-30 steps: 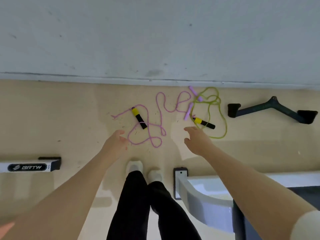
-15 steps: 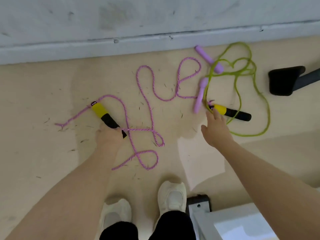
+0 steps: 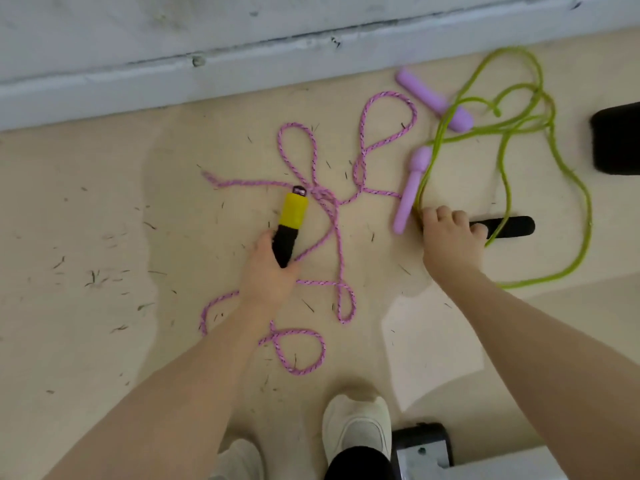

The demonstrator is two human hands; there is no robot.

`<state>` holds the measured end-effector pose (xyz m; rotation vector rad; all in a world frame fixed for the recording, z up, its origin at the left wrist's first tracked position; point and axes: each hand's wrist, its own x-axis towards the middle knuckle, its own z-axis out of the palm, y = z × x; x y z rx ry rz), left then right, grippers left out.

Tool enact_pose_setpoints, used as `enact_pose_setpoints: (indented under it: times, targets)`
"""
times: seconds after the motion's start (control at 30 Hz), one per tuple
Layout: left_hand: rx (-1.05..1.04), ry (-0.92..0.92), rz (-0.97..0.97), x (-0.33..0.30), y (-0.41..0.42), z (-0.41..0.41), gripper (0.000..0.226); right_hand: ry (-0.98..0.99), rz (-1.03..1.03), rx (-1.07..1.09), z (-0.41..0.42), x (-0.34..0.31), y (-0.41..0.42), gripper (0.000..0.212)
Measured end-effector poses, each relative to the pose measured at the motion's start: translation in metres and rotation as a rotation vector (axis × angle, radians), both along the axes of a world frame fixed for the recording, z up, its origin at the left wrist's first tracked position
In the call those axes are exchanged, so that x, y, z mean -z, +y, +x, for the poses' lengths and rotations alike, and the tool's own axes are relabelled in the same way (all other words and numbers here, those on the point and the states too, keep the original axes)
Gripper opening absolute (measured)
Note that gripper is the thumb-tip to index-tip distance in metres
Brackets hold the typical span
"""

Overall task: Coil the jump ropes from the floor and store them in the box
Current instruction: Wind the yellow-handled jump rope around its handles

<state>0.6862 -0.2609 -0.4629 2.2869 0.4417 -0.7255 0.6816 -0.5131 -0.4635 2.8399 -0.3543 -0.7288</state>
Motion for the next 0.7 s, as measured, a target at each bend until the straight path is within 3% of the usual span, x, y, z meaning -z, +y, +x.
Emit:
enact_pose_setpoints:
  times: [0.1, 0.2, 0.3, 0.37, 0.43, 0.5, 0.57, 0.6, 0.67, 0.7]
  targets:
    - [0.156, -0.011, -0.001, -0.005, -0.024, 0.003, 0.047, 0.012, 0.064, -0.104, -0.015, 0.004, 0.015, 0.032]
    - [0.099, -0.033, 0.014, -0.007, -0.037, 0.005, 0.045, -0.006, 0.280, -0.175, -0.032, -0.009, 0.030, 0.021]
    - [-0.006, -0.038, -0.030, -0.009, -0.039, 0.005, 0.044, 0.021, 0.477, -0.167, -0.032, -0.039, 0.022, 0.027]
    - [-0.003, -0.039, -0.028, -0.010, -0.037, 0.003, 0.042, 0.013, 0.721, 0.052, -0.026, -0.057, 0.013, 0.025]
    - [0.024, -0.060, -0.012, -0.010, -0.035, 0.001, 0.042, -0.032, 0.989, 0.423, -0.020, -0.064, 0.007, 0.012]
    - [0.037, -0.042, -0.006, -0.008, -0.035, -0.002, 0.037, -0.076, 1.121, 0.738, -0.017, -0.061, 0.003, 0.018]
    - [0.010, -0.008, -0.027, -0.005, -0.037, -0.005, 0.029, -0.152, 0.967, 0.897, -0.014, -0.054, -0.007, 0.017]
    - [-0.004, -0.002, -0.030, -0.004, -0.037, -0.006, 0.027, -0.130, 0.750, 0.850, -0.014, -0.051, -0.015, 0.021]
    - [-0.005, -0.001, -0.008, -0.002, -0.039, -0.008, 0.027, 0.067, 0.198, 0.525, -0.018, -0.046, -0.024, 0.039]
    - [0.000, 0.001, 0.008, -0.002, -0.038, -0.009, 0.027, 0.099, 0.066, 0.356, -0.023, -0.043, -0.022, 0.051]
